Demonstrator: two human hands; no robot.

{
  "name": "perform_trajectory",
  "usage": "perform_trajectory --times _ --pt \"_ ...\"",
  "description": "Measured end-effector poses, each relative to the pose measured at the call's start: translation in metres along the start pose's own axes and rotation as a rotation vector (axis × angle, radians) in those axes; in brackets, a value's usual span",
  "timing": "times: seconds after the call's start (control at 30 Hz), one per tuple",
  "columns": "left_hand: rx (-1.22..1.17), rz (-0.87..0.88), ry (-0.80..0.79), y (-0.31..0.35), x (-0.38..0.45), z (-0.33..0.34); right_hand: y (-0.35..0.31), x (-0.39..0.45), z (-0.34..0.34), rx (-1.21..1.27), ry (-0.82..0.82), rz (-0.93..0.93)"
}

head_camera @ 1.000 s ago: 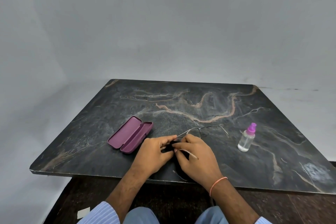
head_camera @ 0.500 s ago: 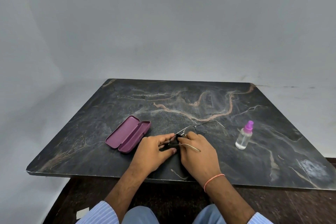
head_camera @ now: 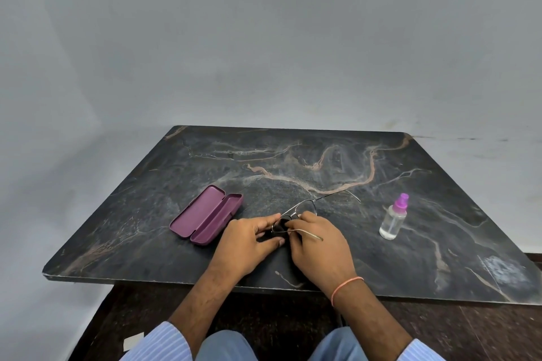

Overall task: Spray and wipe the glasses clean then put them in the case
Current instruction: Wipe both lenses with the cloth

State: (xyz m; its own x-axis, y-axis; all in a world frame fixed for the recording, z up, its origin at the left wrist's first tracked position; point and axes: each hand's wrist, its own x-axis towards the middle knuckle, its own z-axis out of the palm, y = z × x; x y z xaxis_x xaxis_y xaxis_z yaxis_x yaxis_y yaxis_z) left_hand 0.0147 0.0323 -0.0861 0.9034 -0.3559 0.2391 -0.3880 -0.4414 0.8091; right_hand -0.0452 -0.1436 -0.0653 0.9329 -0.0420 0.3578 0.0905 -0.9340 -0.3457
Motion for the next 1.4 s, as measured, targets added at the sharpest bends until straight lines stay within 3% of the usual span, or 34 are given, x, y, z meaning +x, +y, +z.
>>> perform_trajectory --times 0.1,0.3,0.53,0.87,1.17,1.4 --pt "0.007 -0.001 0.000 0.000 -0.001 -0.001 -0.002 -0.001 0.000 -0.037 -0.002 -0.004" --pt "0.005 -0.009 -0.009 -0.003 0.000 0.000 0.001 0.000 -0.004 0.135 -0.084 -0.013" --pt "-0.006 -0.003 -0.001 -0.003 -0.001 0.000 0.000 0.000 -0.004 -0.046 0.003 0.026" --pt "0.033 0.009 -0.004 -0.002 0.000 0.000 -0.008 0.003 -0.003 0.094 -0.032 -0.009" --pt "0.062 0.018 -0.011 -0.003 0.000 0.001 -0.007 0.011 -0.001 -0.024 -0.036 0.046" --pt "0.116 0.017 0.004 -0.005 0.004 0.001 -0.004 0.013 0.003 0.176 -0.024 0.036"
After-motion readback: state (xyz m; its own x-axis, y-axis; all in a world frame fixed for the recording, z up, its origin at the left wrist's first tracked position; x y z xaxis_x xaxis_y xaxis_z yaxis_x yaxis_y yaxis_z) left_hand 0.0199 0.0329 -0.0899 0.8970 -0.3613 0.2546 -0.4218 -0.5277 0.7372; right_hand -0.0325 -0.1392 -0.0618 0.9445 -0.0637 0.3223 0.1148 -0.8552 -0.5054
